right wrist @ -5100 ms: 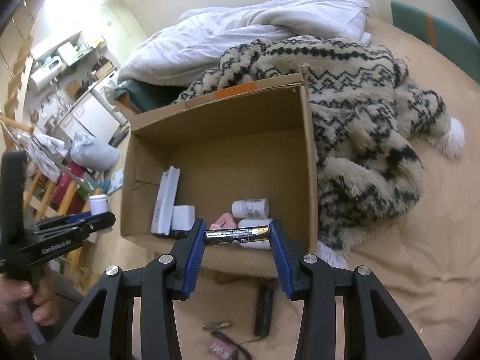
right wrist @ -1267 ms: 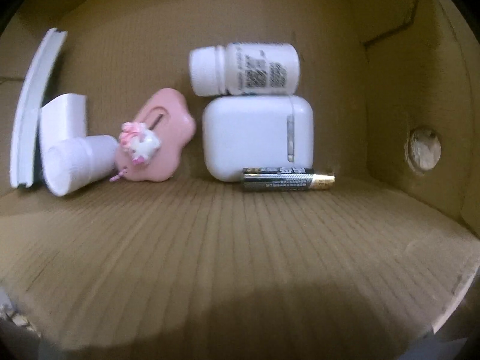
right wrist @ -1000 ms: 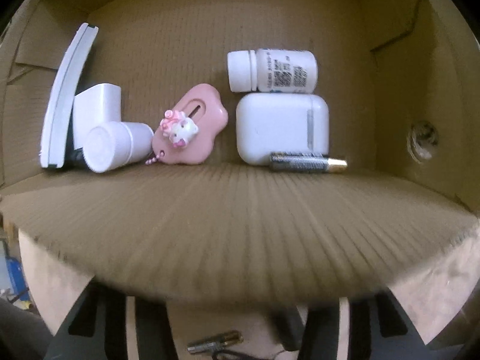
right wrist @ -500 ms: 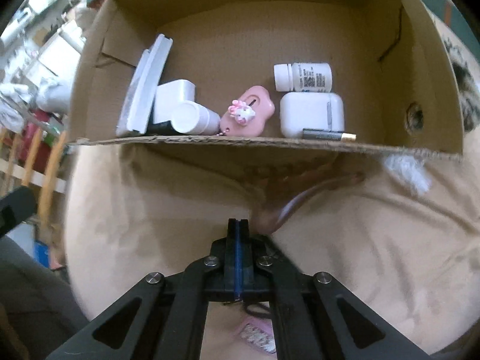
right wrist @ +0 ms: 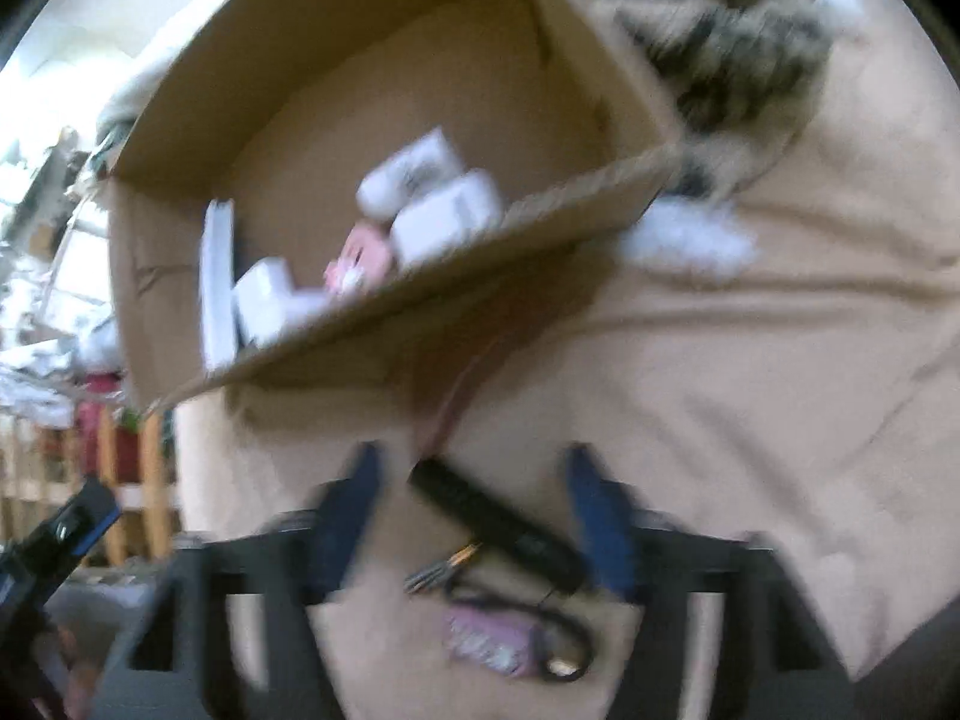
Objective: Organize rigid objects
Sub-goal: 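Grasp the pink translucent toy with the right gripper and lift it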
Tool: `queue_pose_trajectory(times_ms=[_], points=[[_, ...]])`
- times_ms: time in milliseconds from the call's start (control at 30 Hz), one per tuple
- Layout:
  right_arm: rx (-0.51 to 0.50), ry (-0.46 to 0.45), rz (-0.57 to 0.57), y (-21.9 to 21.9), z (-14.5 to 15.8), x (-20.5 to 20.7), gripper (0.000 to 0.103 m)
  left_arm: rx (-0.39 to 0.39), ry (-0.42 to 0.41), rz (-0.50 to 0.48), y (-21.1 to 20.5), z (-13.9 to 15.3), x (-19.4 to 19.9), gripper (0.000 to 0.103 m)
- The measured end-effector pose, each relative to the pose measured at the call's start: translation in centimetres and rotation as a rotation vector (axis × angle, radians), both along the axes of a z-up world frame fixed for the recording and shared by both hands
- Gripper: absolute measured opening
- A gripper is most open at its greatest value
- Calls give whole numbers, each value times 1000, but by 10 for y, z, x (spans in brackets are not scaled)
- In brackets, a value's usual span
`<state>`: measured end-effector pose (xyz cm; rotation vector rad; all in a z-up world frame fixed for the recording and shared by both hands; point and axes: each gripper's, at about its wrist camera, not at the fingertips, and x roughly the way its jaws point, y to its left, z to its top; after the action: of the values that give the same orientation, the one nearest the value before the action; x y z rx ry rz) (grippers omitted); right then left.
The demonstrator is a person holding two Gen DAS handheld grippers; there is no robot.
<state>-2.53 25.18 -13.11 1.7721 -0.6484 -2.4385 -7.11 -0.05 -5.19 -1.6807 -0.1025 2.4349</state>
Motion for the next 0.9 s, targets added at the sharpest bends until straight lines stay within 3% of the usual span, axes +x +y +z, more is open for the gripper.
queue_pose_trajectory(times_ms=[133, 200, 300, 333, 400, 533, 733, 867, 900], points=[[61, -85, 79, -9, -11, -26, 77, 6, -6, 6, -1, 0, -1, 66], [32, -108, 48, -11, -18, -35, 77, 13, -8, 14, -3, 0, -2, 66], [107, -98, 36, -24, -25, -48, 77, 15, -6, 14, -3, 0, -1, 66], [144, -91, 60, -31, -28, -52, 79, 12, -5, 13, -3, 0, -1, 66], [220, -70, 126, -45, -30, -58, 93, 5, -8, 14, -4, -1, -1, 66], [307, -59, 192, -57, -34, -59, 96, 19, -28, 32, -11, -5, -2, 66], [126, -41, -39, -27, -27, -58, 97, 48, -38, 17, -3, -4, -3, 66], [241, -55, -35, -41, -28, -61, 95, 8, -32, -25, 5, -6, 1, 66], [276, -51, -25, -45, -28, -60, 87, 4, -33, -22, 4, -6, 1, 66]])
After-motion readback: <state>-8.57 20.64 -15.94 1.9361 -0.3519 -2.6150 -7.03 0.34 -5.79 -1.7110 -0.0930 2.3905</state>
